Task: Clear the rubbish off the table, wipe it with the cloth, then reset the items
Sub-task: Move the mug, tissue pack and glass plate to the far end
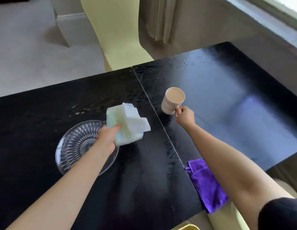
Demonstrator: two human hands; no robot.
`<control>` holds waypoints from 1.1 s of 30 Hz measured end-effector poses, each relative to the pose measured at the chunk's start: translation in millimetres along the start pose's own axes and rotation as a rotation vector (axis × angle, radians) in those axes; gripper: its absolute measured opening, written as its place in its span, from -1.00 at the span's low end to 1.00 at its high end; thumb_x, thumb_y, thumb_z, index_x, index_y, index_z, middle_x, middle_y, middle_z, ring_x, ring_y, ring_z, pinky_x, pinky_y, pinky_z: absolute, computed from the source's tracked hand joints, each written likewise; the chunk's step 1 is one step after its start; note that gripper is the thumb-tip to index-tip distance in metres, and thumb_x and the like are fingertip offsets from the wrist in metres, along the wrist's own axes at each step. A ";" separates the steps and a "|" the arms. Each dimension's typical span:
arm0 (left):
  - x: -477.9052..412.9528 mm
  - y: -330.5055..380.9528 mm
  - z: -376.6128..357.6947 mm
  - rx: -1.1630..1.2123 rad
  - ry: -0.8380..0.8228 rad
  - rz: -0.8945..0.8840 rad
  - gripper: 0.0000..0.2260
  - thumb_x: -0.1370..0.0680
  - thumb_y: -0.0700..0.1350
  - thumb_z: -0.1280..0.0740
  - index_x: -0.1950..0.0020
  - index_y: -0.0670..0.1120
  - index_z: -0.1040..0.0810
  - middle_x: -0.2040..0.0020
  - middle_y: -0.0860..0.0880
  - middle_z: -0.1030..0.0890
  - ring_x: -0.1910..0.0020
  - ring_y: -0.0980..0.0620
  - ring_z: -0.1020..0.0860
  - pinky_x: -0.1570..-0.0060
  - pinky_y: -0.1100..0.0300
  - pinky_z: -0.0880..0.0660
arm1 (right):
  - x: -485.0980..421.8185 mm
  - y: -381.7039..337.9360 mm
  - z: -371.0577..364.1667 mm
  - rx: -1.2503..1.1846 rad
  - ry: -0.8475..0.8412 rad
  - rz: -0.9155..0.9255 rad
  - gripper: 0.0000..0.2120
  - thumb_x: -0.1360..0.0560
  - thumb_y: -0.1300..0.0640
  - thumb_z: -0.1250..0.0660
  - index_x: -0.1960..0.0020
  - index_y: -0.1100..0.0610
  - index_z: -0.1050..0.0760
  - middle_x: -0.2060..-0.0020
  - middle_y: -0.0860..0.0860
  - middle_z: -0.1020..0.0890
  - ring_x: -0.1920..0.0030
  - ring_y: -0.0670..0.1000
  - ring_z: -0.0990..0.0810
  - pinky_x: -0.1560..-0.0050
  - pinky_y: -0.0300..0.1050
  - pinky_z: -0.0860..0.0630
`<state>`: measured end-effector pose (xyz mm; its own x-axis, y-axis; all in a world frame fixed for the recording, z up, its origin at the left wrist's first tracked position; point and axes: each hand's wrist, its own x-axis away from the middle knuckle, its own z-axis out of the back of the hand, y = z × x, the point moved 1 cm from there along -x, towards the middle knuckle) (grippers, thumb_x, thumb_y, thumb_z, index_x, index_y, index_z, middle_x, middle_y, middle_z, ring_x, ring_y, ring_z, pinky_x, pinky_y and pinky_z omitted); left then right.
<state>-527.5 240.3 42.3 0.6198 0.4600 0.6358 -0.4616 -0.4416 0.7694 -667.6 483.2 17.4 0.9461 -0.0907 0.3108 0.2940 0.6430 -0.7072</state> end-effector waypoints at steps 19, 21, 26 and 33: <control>-22.3 -7.1 -41.7 0.041 -0.136 0.020 -0.74 -0.53 -0.27 -0.30 -0.22 -0.18 -0.46 -0.04 -0.11 -0.61 0.02 -0.09 -0.59 0.02 0.01 -0.55 | -16.4 -15.0 -20.6 -0.109 0.097 0.084 -0.67 -0.56 -0.05 -0.19 -0.14 0.20 -0.36 -0.13 0.03 -0.39 0.06 -0.01 -0.44 0.01 -0.09 -0.38; -20.8 -9.1 -48.4 0.054 -0.153 0.025 -0.72 -0.53 -0.26 -0.31 -0.24 -0.20 -0.44 -0.07 -0.12 -0.60 -0.04 -0.12 -0.58 0.01 0.00 -0.54 | 11.1 -20.0 -23.3 -0.174 -0.102 0.133 -0.78 -0.56 -0.03 -0.19 0.02 0.14 -0.38 -0.02 -0.07 -0.49 0.07 -0.14 -0.48 0.05 -0.16 -0.35; -14.1 -15.1 -66.1 0.030 -0.211 0.004 -0.64 -0.52 -0.24 -0.33 -0.30 -0.23 -0.41 -0.14 -0.17 -0.59 0.00 -0.08 -0.60 0.00 0.04 -0.56 | 46.2 -8.6 -57.3 -0.264 -0.579 0.120 -0.68 -0.38 -0.08 -0.37 -0.03 0.08 -0.46 0.09 -0.01 -0.54 0.16 -0.12 -0.50 0.18 -0.18 -0.45; -3.7 -28.2 -44.1 -0.302 -0.229 -0.147 -0.72 -0.61 -0.08 -0.19 -0.28 -0.11 -0.47 -0.17 -0.07 -0.60 -0.08 0.02 -0.57 -0.17 0.11 -0.49 | 46.4 11.5 -45.2 -0.512 -0.359 0.019 -0.83 -0.40 0.17 -0.41 0.05 0.04 -0.48 0.13 -0.03 -0.58 0.16 -0.13 -0.54 0.22 -0.33 -0.52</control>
<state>-544.8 285.0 21.0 0.8025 0.3030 0.5141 -0.5024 -0.1219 0.8560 -614.2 452.0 -5.0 0.8735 0.2359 0.4259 0.3891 0.1874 -0.9019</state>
